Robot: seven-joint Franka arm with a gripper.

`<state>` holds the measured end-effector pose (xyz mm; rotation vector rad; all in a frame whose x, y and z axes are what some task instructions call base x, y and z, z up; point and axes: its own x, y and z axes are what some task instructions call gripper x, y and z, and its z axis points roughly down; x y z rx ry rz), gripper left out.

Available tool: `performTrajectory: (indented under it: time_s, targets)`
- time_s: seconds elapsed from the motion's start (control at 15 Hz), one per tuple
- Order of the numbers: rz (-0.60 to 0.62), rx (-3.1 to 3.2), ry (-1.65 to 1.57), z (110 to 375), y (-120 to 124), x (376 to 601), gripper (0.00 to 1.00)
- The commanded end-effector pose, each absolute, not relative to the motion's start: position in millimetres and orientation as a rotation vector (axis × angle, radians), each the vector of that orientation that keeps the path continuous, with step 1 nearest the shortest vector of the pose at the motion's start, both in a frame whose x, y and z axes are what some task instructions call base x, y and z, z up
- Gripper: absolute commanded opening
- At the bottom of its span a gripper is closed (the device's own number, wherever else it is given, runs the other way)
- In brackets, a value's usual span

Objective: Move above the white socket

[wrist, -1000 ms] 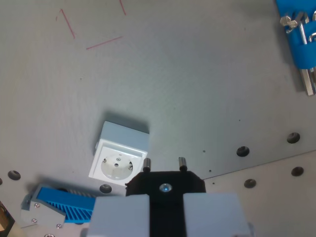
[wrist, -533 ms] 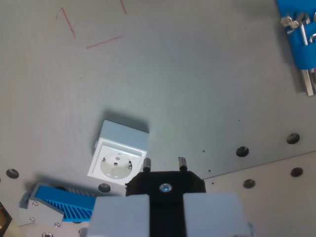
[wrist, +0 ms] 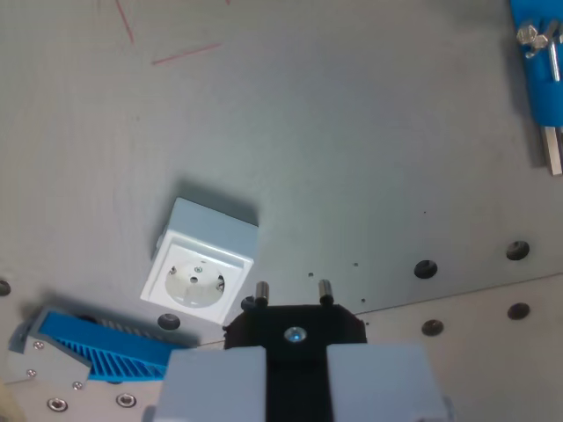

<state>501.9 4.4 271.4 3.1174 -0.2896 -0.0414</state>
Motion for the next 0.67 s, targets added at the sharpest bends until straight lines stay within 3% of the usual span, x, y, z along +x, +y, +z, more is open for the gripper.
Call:
performTrajectory:
  time_s: [0.07,0.67]
  targets:
    - [0.100,3.137,0.002,259,7,494,0.00]
    - [0.123,3.090,0.397,227,21,472,0.00]
